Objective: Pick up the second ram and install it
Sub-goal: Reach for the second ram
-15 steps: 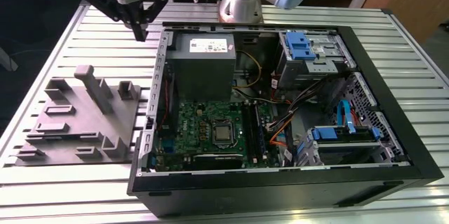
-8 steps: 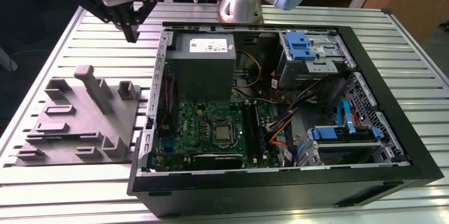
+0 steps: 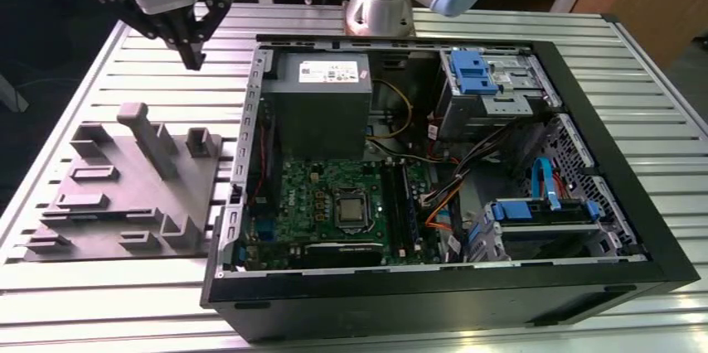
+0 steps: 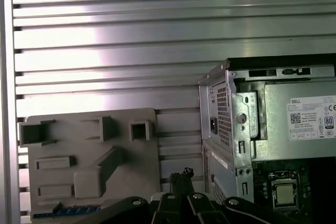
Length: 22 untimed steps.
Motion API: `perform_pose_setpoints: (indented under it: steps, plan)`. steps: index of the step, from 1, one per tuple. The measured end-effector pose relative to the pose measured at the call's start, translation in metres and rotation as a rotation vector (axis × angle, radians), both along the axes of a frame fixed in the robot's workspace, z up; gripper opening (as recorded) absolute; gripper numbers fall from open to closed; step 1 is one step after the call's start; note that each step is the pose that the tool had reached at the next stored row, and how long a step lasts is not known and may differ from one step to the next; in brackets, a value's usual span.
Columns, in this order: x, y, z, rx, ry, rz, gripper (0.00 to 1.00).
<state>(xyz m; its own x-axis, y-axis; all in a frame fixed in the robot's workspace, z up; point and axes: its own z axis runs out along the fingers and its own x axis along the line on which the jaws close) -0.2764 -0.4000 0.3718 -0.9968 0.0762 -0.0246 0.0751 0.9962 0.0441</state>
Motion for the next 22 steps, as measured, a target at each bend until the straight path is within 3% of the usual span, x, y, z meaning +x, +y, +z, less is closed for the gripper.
perform_pose_setpoints:
  steps: [22]
  plan:
    - [-0.042, -0.0001, -0.0157, 0.0, 0.0001, 0.0, 0.1]
